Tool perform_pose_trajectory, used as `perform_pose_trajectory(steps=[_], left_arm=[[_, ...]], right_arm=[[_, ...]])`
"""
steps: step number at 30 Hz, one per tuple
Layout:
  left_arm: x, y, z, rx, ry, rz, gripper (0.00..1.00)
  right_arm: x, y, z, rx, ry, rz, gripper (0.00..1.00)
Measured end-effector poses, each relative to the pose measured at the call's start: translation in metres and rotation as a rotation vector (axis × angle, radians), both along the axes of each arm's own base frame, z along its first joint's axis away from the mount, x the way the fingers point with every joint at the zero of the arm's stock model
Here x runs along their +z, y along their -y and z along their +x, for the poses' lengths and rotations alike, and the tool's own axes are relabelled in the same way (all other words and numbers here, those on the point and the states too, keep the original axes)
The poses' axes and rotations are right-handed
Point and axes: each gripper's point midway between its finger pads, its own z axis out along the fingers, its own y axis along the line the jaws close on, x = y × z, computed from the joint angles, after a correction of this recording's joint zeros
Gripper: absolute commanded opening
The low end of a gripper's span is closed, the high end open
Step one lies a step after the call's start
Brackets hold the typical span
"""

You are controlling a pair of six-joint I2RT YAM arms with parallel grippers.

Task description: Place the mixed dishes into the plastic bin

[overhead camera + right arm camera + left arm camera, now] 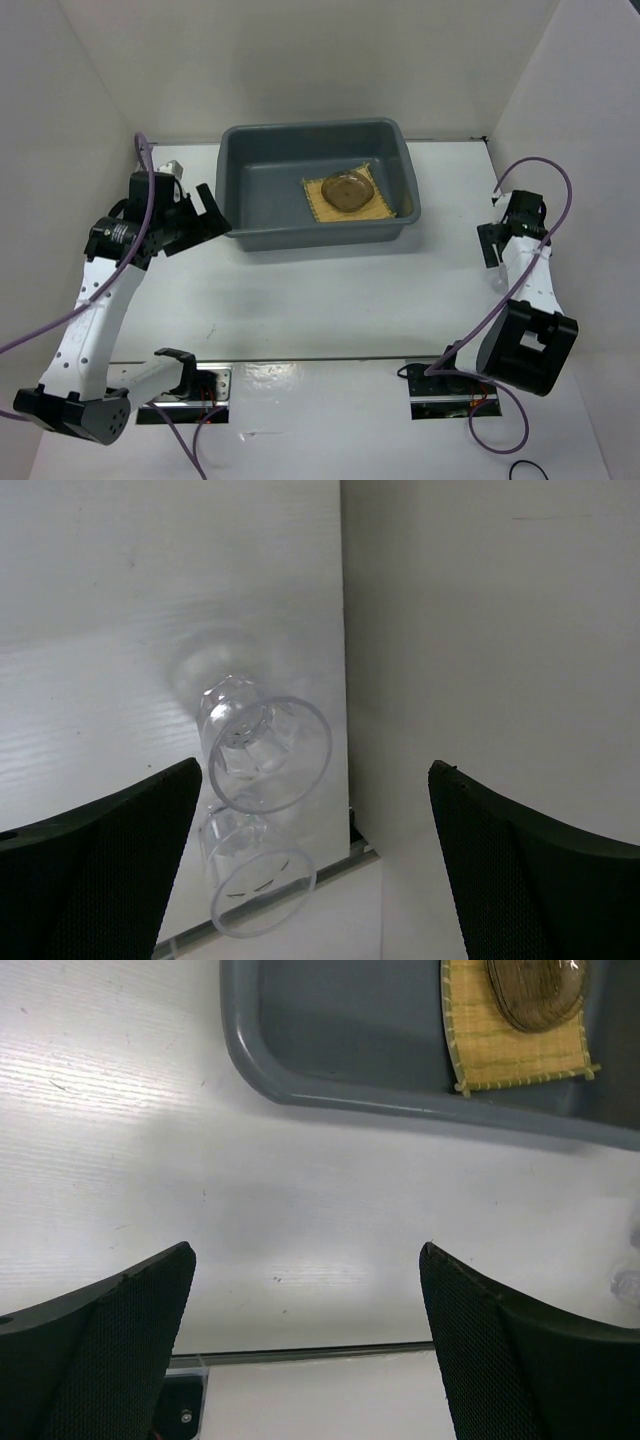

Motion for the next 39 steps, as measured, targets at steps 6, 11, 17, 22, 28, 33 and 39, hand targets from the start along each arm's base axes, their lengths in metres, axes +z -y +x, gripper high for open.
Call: perform_pose_trajectory(steps=[6,11,17,22,28,33,39], left_arm=[[-0.015,-0.007,-0.019,0.001,0.0,-0.001,0.99],[-0.037,-0.013,-0.036,0.004,-0.04,0.016,0.99],[-0.057,-0.018,-0.046,0.019,-0.085,0.026,0.99],[-0.057,-0.021,-0.047,0.026,-0.084,0.027,0.99],[-0.056,-0.026,-0.047,0.029,-0.074,0.05,0.99],[-0.056,-0.03,-0.047,0.025,-0.068,0.061,0.99],[-0.058,-0.044,-0.044,0.056,-0.067,0.059,0.99]], right_arm=[[-0.021,-0.011,-0.007,0.063,-0.043,0.041,0.82],[-0.034,-0.02,-0.01,0.103,-0.066,0.082,0.7],[-0.058,-0.023,-0.011,0.12,-0.138,0.126,0.57],[-0.08,-0.024,-0.015,0.123,-0.213,0.16,0.0],[-0.052,-0.027,-0.003,0.128,-0.18,0.202,0.0],[0.093,-0.069,0.045,0.305,0.145,0.062,0.0],[0.279,-0.212,0.057,0.73,0.632,0.037,0.0]])
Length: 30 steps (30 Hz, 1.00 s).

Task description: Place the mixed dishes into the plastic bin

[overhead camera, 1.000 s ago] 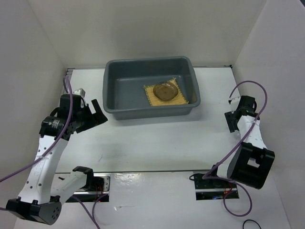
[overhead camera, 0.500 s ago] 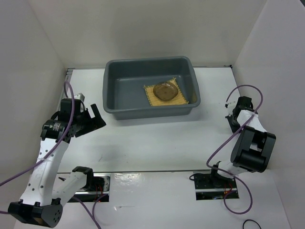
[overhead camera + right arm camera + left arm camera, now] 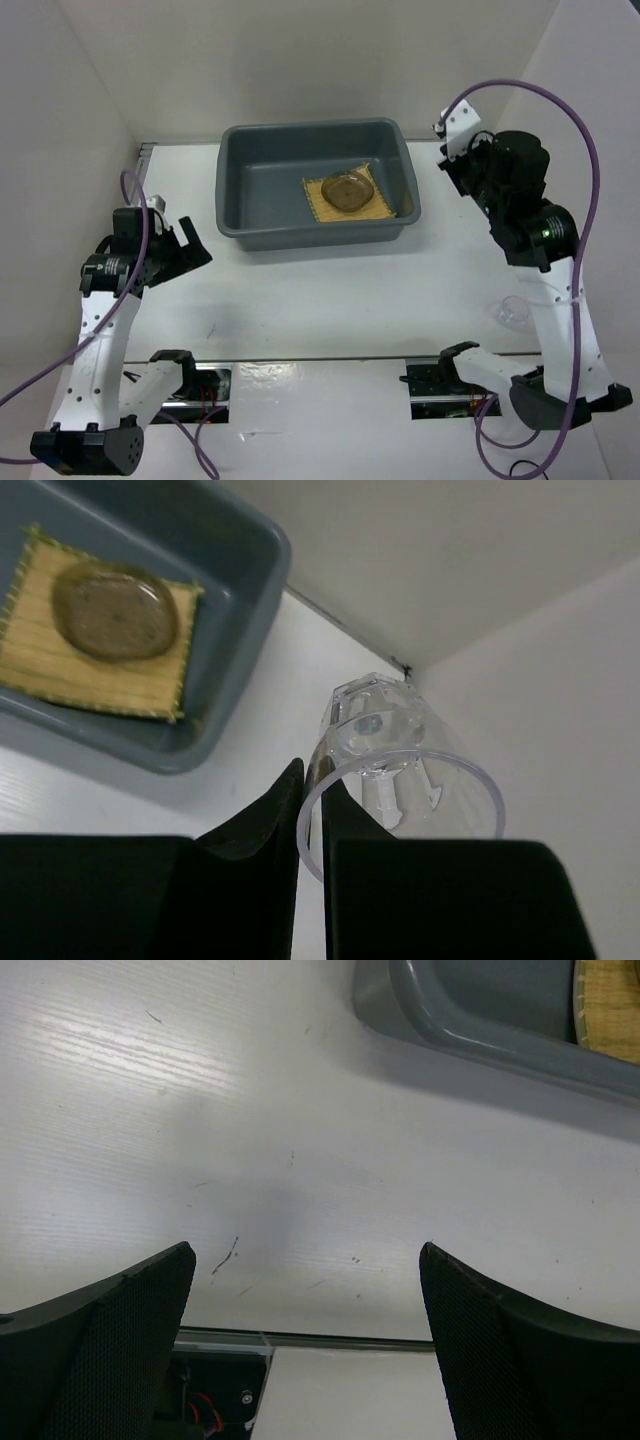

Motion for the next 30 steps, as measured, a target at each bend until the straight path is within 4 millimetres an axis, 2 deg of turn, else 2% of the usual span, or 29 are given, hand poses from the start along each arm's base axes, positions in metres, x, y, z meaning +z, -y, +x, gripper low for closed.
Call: perform_pose_trajectory(steps=[2,3,5,7,10,13,15,17,18,23,30], left_arm=[[-0.001,-0.001,0.0,0.001,-0.002,-0.006,0.99],[-0.002,0.0,0.001,-0.002,-0.003,-0.01,0.99],[-0.003,0.001,0.001,-0.009,-0.009,-0.017,0.99],[-0.003,0.003,0.0,-0.015,-0.01,-0.022,0.99],[-0.004,0.004,0.001,-0.019,-0.01,-0.027,0.99],[-0.007,0.004,0.001,-0.02,-0.021,-0.028,0.99],[-0.009,0.004,0.002,-0.02,-0.027,-0.029,0.99],[-0.01,0.004,0.002,-0.02,-0.032,-0.029,0.99],[-0.01,0.004,0.002,-0.021,-0.032,-0.029,0.99],[-0.013,0.004,0.003,-0.021,-0.046,-0.031,0.99],[-0.02,0.004,0.006,-0.019,-0.08,-0.034,0.99]], right_arm=[[0.021,-0.026,0.004,0.075,0.028,0.016,0.0],[0.027,-0.038,0.012,0.105,0.026,0.017,0.0],[0.026,-0.07,0.036,0.172,-0.001,0.016,0.0],[0.013,-0.108,0.06,0.244,-0.059,-0.001,0.0],[-0.028,-0.176,0.097,0.357,-0.169,-0.043,0.0],[-0.07,-0.238,0.11,0.456,-0.28,-0.103,0.0],[-0.083,-0.277,0.116,0.517,-0.316,-0.112,0.0],[-0.081,-0.317,0.127,0.56,-0.261,-0.069,0.0],[-0.088,-0.33,0.126,0.584,-0.265,-0.064,0.0],[-0.141,-0.349,0.114,0.642,-0.405,-0.091,0.0],[-0.226,-0.367,0.12,0.656,-0.562,-0.113,0.01]])
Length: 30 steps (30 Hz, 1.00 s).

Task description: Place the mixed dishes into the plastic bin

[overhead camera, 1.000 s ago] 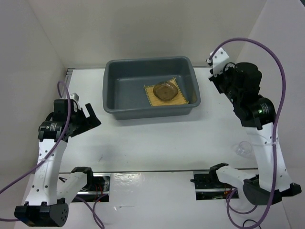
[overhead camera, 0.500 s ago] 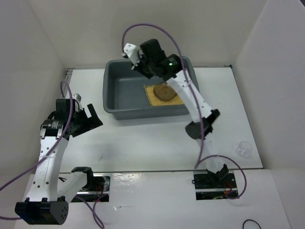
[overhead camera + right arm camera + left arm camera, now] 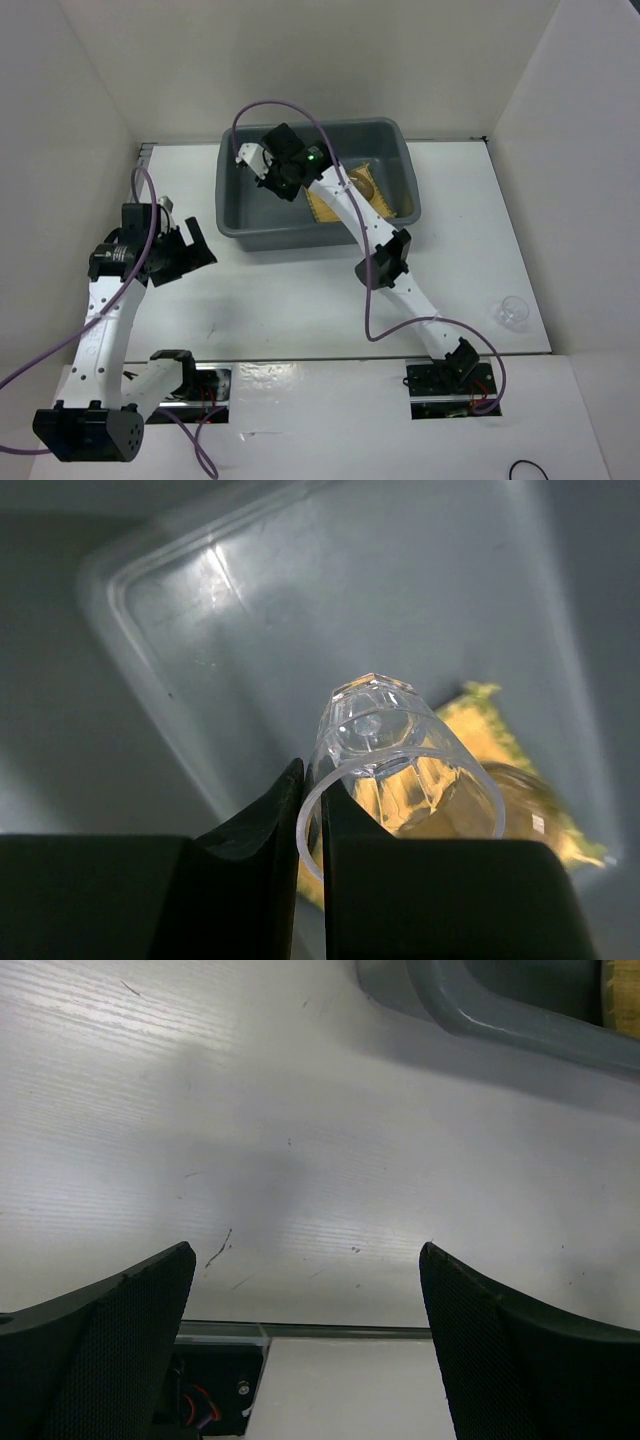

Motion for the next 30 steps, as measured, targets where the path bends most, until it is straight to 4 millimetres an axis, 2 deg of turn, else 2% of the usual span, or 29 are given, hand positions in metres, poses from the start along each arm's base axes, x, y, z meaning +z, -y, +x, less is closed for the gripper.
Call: perform_pose_trajectory(steps=[6,11,13,21,25,26,28,30], left_arm=[[-0.001,-0.001,0.0,-0.001,-0.004,0.0,0.99],[0.0,0.0,0.001,-0.014,0.003,0.001,0.99],[0.0,-0.001,0.002,-0.01,0.005,0.0,0.99],[0.0,-0.001,0.002,-0.014,0.004,-0.002,0.99],[0.0,-0.001,0.002,-0.015,0.004,-0.003,0.99],[0.0,-0.001,0.002,-0.015,0.005,-0.003,0.99],[0.0,-0.001,0.002,-0.015,0.005,-0.003,0.99],[0.0,-0.001,0.001,-0.015,0.005,-0.003,0.99]], right_arm=[[-0.069,-0.003,0.001,0.002,-0.088,-0.084,0.01],[-0.096,-0.002,0.0,0.004,-0.126,-0.119,0.03],[-0.103,-0.002,-0.001,0.004,-0.134,-0.127,0.07],[-0.104,-0.004,-0.002,0.005,-0.128,-0.133,0.32],[-0.1,-0.006,-0.004,-0.009,-0.125,-0.128,0.53],[-0.098,-0.006,-0.004,-0.019,-0.123,-0.126,0.61],[-0.088,-0.006,-0.004,-0.042,-0.109,-0.118,0.65],[-0.067,-0.005,-0.006,-0.074,-0.082,-0.1,0.78]])
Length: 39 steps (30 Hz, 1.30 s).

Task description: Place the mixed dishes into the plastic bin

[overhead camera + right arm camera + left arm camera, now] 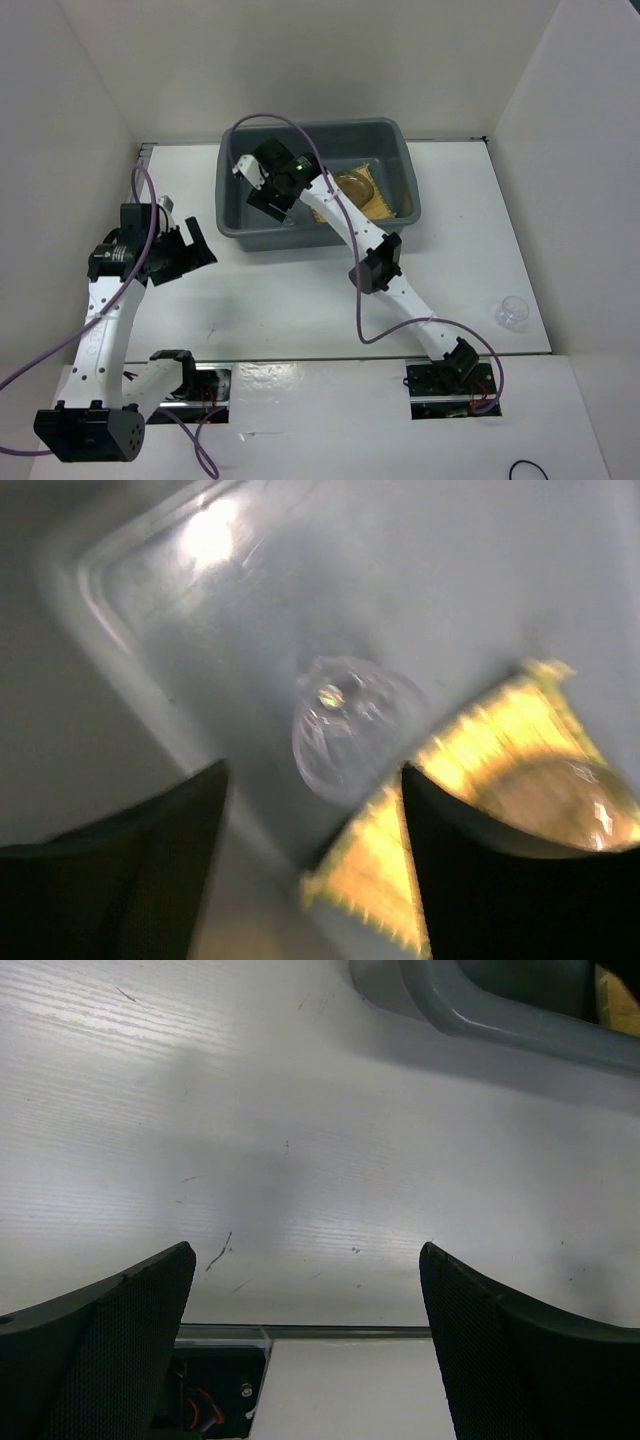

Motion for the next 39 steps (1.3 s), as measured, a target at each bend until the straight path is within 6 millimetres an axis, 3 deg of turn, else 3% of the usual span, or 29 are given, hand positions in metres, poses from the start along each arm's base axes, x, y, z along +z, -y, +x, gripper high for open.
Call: perform_pose_trajectory(steps=[3,7,10,11,13,14,18,24,25,27,29,33,39], left_arm=[[0.001,0.0,0.0,0.0,0.004,0.0,0.99],[0.003,0.001,-0.001,-0.002,0.016,-0.001,0.99],[0.004,0.001,-0.001,-0.004,0.025,-0.004,0.99],[0.004,0.0,-0.001,-0.003,0.027,-0.004,0.99],[0.004,0.0,-0.001,-0.001,0.028,-0.005,0.99],[0.004,0.0,-0.001,-0.001,0.028,-0.005,0.99],[0.005,0.0,-0.002,-0.002,0.032,-0.007,0.99],[0.006,0.001,-0.002,-0.009,0.035,-0.01,0.99],[0.006,0.001,-0.002,-0.012,0.036,-0.009,0.99],[0.005,0.001,-0.002,-0.019,0.036,-0.005,0.99],[0.005,0.001,-0.002,-0.022,0.034,-0.005,0.99],[0.002,0.002,-0.001,-0.024,0.019,-0.007,0.99],[-0.002,0.002,0.001,-0.024,-0.004,-0.009,0.99]], right_arm=[[0.056,0.003,-0.003,-0.059,0.083,0.055,0.93],[0.18,0.036,-0.017,-0.187,0.27,0.168,0.98],[0.262,0.089,-0.048,-0.287,0.383,0.213,0.98],[0.281,0.111,-0.06,-0.321,0.413,0.216,0.98],[0.307,0.153,-0.086,-0.378,0.459,0.207,0.98],[0.308,0.174,-0.098,-0.404,0.467,0.189,0.98],[0.264,0.252,-0.137,-0.483,0.428,0.009,0.98],[0.148,0.388,-0.166,-0.742,0.215,-0.37,0.98],[0.126,0.415,-0.182,-0.783,0.155,-0.431,0.98],[0.101,0.461,-0.21,-0.885,0.081,-0.493,0.98],[0.087,0.499,-0.241,-0.997,0.026,-0.519,0.98],[0.067,0.541,-0.281,-1.157,-0.042,-0.481,0.98],[0.028,0.567,-0.298,-1.163,-0.164,-0.401,0.97]])
